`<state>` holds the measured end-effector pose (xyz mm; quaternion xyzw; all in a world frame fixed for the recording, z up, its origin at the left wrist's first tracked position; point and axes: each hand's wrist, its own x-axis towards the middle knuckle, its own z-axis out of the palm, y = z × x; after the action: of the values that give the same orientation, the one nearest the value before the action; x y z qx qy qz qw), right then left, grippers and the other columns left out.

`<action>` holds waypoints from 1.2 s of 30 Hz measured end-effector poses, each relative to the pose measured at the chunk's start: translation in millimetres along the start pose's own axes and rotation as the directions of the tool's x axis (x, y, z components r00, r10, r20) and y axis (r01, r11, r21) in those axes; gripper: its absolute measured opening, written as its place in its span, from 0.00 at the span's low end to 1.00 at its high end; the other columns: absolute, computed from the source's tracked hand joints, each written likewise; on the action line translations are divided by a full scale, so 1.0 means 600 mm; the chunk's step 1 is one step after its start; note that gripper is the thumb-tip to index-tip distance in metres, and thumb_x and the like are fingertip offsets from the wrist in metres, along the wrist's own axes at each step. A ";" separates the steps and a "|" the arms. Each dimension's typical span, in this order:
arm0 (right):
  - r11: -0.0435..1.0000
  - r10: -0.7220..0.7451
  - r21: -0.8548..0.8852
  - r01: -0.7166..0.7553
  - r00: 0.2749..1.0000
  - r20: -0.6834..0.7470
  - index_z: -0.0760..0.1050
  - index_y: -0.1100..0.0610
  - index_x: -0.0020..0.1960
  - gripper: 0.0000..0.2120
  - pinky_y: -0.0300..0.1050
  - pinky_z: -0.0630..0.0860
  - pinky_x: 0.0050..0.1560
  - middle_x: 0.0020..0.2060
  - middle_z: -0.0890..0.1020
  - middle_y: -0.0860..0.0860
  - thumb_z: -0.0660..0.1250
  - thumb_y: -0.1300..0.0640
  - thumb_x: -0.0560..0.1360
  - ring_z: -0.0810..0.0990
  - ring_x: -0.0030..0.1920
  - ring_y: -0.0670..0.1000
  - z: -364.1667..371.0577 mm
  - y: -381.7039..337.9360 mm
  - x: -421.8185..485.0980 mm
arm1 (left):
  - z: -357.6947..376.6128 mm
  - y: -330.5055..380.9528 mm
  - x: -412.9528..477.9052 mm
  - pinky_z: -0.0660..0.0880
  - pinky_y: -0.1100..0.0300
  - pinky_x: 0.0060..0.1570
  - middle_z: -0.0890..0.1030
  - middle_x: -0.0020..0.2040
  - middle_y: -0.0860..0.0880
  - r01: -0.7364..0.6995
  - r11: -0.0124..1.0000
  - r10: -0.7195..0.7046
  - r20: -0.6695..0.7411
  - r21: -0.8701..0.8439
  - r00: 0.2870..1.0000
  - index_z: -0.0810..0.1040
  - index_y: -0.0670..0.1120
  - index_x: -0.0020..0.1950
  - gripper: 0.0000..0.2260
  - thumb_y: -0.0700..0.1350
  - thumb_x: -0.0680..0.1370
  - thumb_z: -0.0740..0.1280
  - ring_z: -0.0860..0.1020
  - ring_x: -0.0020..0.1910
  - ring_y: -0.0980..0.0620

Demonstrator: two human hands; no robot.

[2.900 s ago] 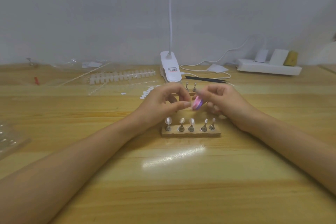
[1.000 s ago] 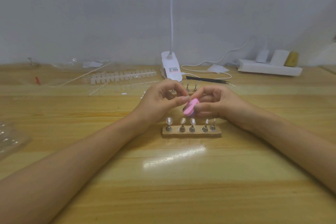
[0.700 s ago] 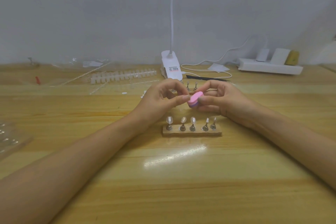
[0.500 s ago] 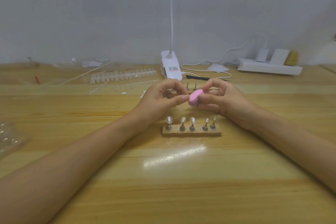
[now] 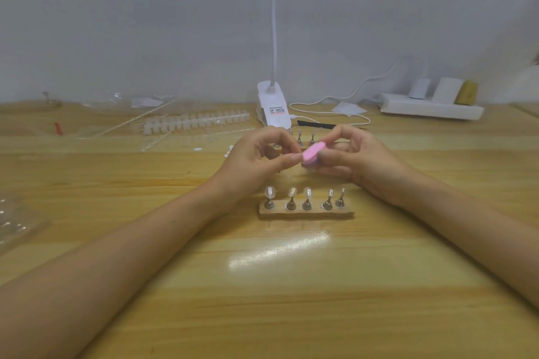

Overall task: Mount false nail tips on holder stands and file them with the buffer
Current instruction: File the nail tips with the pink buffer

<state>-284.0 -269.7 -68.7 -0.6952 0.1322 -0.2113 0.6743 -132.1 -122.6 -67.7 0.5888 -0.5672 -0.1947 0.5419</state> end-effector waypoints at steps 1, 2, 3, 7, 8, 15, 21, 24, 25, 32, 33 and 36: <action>1.000 0.015 -0.012 -0.015 1.000 0.026 0.72 0.58 0.48 0.11 0.42 0.82 0.47 0.48 0.86 0.61 0.73 0.60 0.70 0.86 0.51 0.57 -0.001 -0.001 0.001 | 0.000 0.000 -0.001 0.73 0.66 0.40 0.79 0.42 0.52 -0.014 1.000 0.014 0.005 0.015 1.000 0.80 0.48 0.42 0.05 0.40 0.76 0.72 0.76 0.40 0.59; 0.999 0.034 -0.029 -0.032 0.998 0.053 0.72 0.58 0.48 0.12 0.42 0.82 0.47 0.48 0.86 0.61 0.73 0.59 0.70 0.86 0.51 0.57 -0.001 -0.002 0.002 | 0.000 0.000 -0.001 0.73 0.66 0.41 0.80 0.42 0.52 -0.020 1.000 0.020 0.009 0.024 1.000 0.80 0.48 0.41 0.05 0.40 0.76 0.72 0.76 0.41 0.59; 0.998 0.049 -0.039 -0.046 0.996 0.069 0.72 0.58 0.48 0.12 0.42 0.82 0.47 0.48 0.86 0.61 0.73 0.60 0.70 0.86 0.51 0.57 -0.002 -0.003 0.002 | 0.000 0.000 -0.001 0.73 0.65 0.41 0.80 0.42 0.52 -0.015 1.000 0.014 0.010 0.023 1.000 0.80 0.49 0.41 0.06 0.40 0.76 0.72 0.76 0.41 0.58; 0.990 0.062 -0.132 -0.045 0.990 0.125 0.72 0.58 0.49 0.12 0.49 0.83 0.53 0.50 0.86 0.61 0.73 0.61 0.71 0.86 0.51 0.58 0.003 -0.001 0.001 | -0.002 -0.005 0.000 0.70 0.66 0.39 0.79 0.43 0.49 0.024 0.999 -0.025 -0.023 -0.026 0.999 0.80 0.47 0.42 0.05 0.40 0.76 0.71 0.74 0.38 0.55; 0.991 0.051 -0.129 -0.037 0.993 0.110 0.72 0.58 0.49 0.12 0.51 0.82 0.55 0.50 0.86 0.61 0.73 0.60 0.71 0.86 0.51 0.58 0.004 -0.001 0.000 | -0.002 -0.005 0.001 0.71 0.65 0.39 0.79 0.43 0.48 0.019 1.000 -0.020 -0.020 -0.016 1.000 0.80 0.47 0.42 0.05 0.40 0.76 0.71 0.74 0.38 0.55; 0.988 0.047 -0.149 -0.029 0.992 0.118 0.73 0.57 0.49 0.11 0.50 0.83 0.53 0.49 0.86 0.60 0.74 0.59 0.71 0.86 0.51 0.58 0.006 -0.002 -0.003 | 0.000 -0.002 0.001 0.72 0.66 0.40 0.79 0.43 0.46 -0.003 1.000 0.003 -0.011 0.002 1.000 0.79 0.44 0.42 0.05 0.37 0.77 0.71 0.75 0.38 0.59; 0.992 0.036 -0.124 -0.023 0.994 0.108 0.73 0.58 0.49 0.11 0.47 0.83 0.50 0.49 0.86 0.60 0.73 0.60 0.71 0.86 0.50 0.58 0.007 -0.003 -0.002 | 0.001 -0.001 0.001 0.71 0.66 0.40 0.79 0.43 0.45 -0.003 1.000 0.003 -0.003 0.003 1.000 0.79 0.44 0.42 0.05 0.37 0.77 0.70 0.75 0.38 0.59; 0.998 0.011 -0.070 -0.009 0.999 0.030 0.73 0.59 0.50 0.12 0.46 0.83 0.49 0.48 0.87 0.60 0.73 0.59 0.71 0.87 0.50 0.57 0.006 0.000 -0.001 | 0.000 -0.003 0.002 0.71 0.66 0.40 0.78 0.42 0.48 0.007 1.000 -0.007 -0.004 -0.013 1.000 0.79 0.44 0.42 0.05 0.37 0.77 0.70 0.75 0.38 0.58; 0.999 0.004 -0.036 -0.004 1.000 0.012 0.72 0.59 0.50 0.12 0.46 0.83 0.49 0.48 0.86 0.61 0.73 0.60 0.70 0.87 0.50 0.57 0.003 0.000 -0.001 | -0.001 -0.004 0.002 0.71 0.65 0.40 0.78 0.42 0.48 0.014 1.000 -0.014 -0.006 -0.022 1.000 0.79 0.45 0.43 0.04 0.38 0.77 0.71 0.75 0.38 0.57; 0.999 0.001 -0.032 -0.001 1.000 0.007 0.73 0.58 0.50 0.12 0.42 0.82 0.46 0.48 0.87 0.60 0.73 0.58 0.70 0.87 0.50 0.55 0.001 0.002 0.002 | 0.000 -0.005 0.002 0.71 0.67 0.39 0.78 0.42 0.49 0.013 1.000 -0.013 0.004 -0.028 1.000 0.79 0.46 0.42 0.05 0.39 0.77 0.71 0.74 0.37 0.58; 1.000 0.007 -0.028 -0.007 1.000 0.007 0.73 0.58 0.50 0.12 0.42 0.82 0.47 0.48 0.87 0.60 0.73 0.58 0.70 0.86 0.51 0.55 -0.001 0.001 0.002 | -0.001 -0.005 0.002 0.71 0.67 0.39 0.78 0.42 0.49 0.008 1.000 -0.007 0.009 -0.022 1.000 0.79 0.46 0.42 0.05 0.39 0.77 0.71 0.75 0.38 0.59; 0.998 0.046 -0.035 -0.044 0.997 0.056 0.73 0.58 0.50 0.11 0.43 0.83 0.50 0.49 0.86 0.60 0.73 0.58 0.71 0.86 0.52 0.56 -0.005 -0.002 0.002 | -0.001 -0.006 0.000 0.72 0.67 0.39 0.79 0.42 0.50 0.007 1.000 -0.007 0.019 -0.003 1.000 0.80 0.47 0.42 0.05 0.40 0.77 0.71 0.76 0.39 0.57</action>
<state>-284.2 -272.8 -67.4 -0.7090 0.1320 -0.1739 0.6705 -129.9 -123.4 -70.5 0.5880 -0.5700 -0.2028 0.5368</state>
